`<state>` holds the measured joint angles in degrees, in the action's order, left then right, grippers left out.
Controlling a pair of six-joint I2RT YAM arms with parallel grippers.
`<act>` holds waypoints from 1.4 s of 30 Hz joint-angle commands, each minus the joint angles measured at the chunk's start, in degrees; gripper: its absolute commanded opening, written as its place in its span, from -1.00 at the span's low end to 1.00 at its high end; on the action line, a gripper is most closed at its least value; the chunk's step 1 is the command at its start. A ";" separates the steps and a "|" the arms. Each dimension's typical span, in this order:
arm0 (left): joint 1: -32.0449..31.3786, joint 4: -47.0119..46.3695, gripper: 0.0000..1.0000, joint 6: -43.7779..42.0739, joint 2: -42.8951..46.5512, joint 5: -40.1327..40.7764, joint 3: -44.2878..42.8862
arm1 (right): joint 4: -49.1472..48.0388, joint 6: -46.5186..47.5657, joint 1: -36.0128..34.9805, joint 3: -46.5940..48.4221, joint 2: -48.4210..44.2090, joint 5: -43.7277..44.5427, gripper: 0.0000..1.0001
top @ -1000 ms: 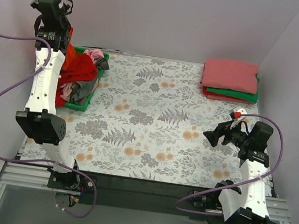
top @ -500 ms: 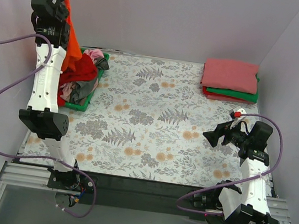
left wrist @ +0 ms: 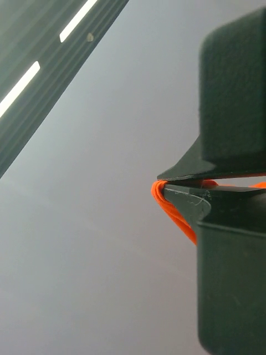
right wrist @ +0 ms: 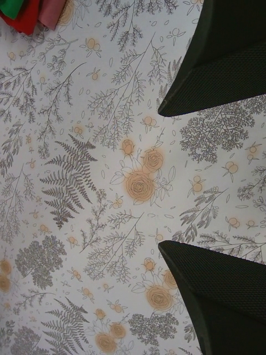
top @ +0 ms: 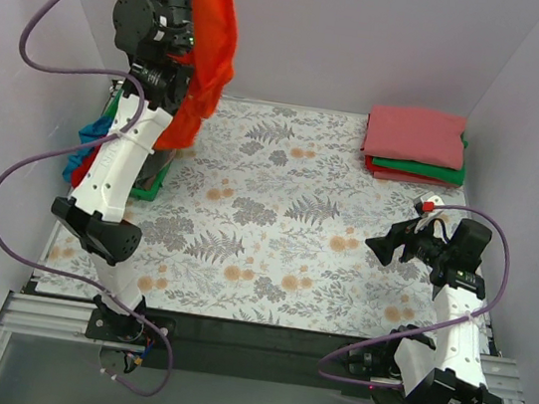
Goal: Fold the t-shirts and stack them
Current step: Move the tshirt to the center of the board
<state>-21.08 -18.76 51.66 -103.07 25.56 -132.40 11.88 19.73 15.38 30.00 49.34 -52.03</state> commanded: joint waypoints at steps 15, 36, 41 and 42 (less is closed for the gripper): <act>-20.84 7.16 -1.00 6.51 25.54 -18.44 40.00 | -0.28 1.02 0.71 1.73 -1.35 -1.14 0.97; -38.86 17.27 -1.00 6.52 17.02 -23.01 45.82 | -0.28 1.63 3.34 1.38 -1.88 -0.53 0.97; -38.95 21.57 -0.09 9.77 16.32 -22.75 51.09 | -0.19 1.81 3.96 1.29 -2.23 -0.18 0.97; -38.86 23.40 0.01 10.21 16.49 -22.92 51.80 | -0.10 1.81 4.31 1.20 -2.32 -0.18 0.97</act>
<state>-59.81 -0.08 59.75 -86.91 3.14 -82.76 12.01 21.04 18.85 30.00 48.07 -51.70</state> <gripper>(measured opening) 0.461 0.984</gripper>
